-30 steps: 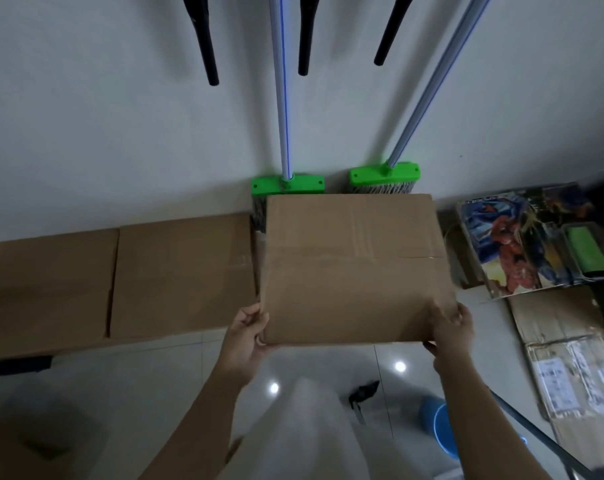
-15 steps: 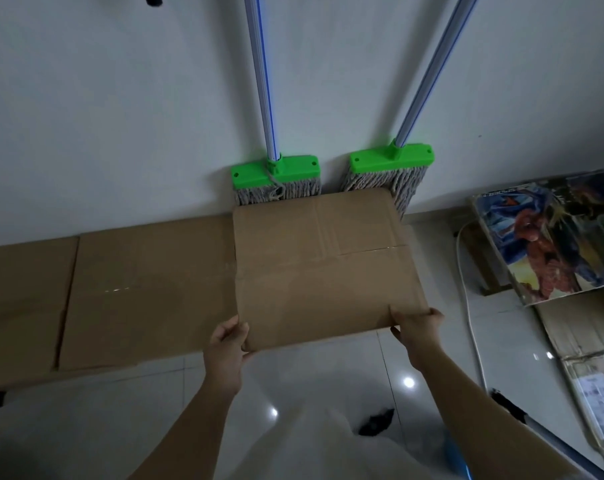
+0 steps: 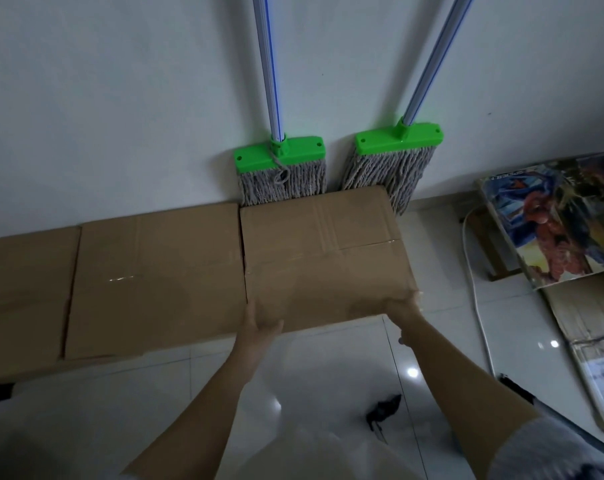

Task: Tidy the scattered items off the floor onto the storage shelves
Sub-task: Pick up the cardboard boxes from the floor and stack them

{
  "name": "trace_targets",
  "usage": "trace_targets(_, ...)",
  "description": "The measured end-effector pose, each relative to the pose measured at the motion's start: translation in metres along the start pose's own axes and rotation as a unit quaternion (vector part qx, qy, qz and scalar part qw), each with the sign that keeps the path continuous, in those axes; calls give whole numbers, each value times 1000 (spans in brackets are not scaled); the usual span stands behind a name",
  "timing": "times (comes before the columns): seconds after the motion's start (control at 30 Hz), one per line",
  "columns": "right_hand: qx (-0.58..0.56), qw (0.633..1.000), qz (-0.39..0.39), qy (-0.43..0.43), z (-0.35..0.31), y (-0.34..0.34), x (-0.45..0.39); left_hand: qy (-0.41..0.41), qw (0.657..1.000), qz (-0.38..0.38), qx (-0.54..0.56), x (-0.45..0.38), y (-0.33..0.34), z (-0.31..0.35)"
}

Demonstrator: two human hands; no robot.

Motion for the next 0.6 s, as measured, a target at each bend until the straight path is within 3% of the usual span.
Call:
trace_targets(0.23, 72, 980, -50, -180, -86, 21, 117, 54, 998, 6, -36, 79, -15, 60)
trace_targets(0.43, 150, 921, -36, -357, -166, 5, 241, 50, 997, 55, -37, 178, -53, 112)
trace_targets(0.6, 241, 865, -76, -433, -215, -1, 335, 50, 994, 82, -47, 274, -92, 145)
Point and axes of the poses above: each hand's wrist, its own x-axis away from the middle knuckle, its own y-axis out of the palm, z = x × y, the point moved 6 cm from there along -x, towards the middle knuckle, and after that the axes turned 9 degrees about -y, right-handed, at the moved point
